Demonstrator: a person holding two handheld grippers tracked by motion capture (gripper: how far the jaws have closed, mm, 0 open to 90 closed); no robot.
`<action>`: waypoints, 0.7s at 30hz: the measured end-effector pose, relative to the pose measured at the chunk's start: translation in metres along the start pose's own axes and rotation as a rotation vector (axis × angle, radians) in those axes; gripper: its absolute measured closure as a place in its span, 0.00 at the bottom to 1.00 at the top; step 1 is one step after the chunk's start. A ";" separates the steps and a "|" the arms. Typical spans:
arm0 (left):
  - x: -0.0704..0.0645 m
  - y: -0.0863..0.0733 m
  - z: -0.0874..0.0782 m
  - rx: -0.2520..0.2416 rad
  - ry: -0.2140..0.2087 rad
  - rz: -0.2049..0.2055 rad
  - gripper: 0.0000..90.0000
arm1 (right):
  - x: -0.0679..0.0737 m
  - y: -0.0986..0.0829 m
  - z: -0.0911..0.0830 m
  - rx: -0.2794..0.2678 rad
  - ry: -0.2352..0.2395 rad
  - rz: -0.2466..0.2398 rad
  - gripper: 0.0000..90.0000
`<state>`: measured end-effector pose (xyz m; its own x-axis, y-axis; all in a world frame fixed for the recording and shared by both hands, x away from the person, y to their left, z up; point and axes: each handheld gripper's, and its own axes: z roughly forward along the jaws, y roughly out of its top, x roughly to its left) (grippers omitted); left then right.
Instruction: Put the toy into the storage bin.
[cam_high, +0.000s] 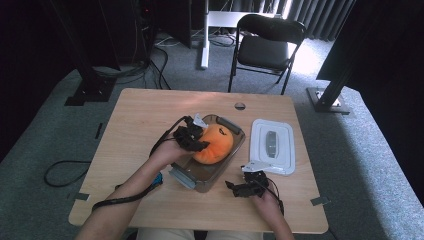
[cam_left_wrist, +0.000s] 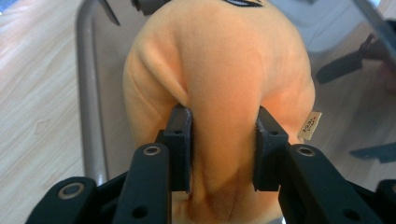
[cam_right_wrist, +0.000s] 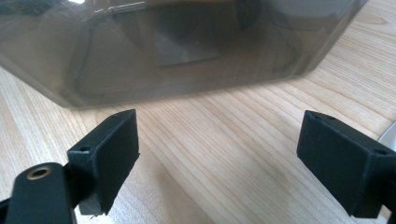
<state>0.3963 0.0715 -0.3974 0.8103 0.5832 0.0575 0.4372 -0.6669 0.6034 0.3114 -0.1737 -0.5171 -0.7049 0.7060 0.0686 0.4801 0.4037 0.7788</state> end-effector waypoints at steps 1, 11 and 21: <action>-0.001 0.000 0.002 0.008 0.000 0.002 0.73 | 0.000 0.000 0.000 0.000 0.000 0.003 0.14; -0.001 0.006 0.015 0.116 -0.014 0.003 0.67 | -0.001 -0.001 -0.001 -0.005 0.001 0.004 0.14; -0.003 0.008 0.021 0.175 -0.014 0.017 0.32 | -0.001 -0.001 -0.001 0.003 -0.001 0.001 0.14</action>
<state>0.4054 0.0547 -0.4096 0.8229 0.5656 0.0544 0.4839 -0.7477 0.4548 0.3109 -0.1751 -0.5176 -0.7041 0.7067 0.0690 0.4826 0.4050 0.7766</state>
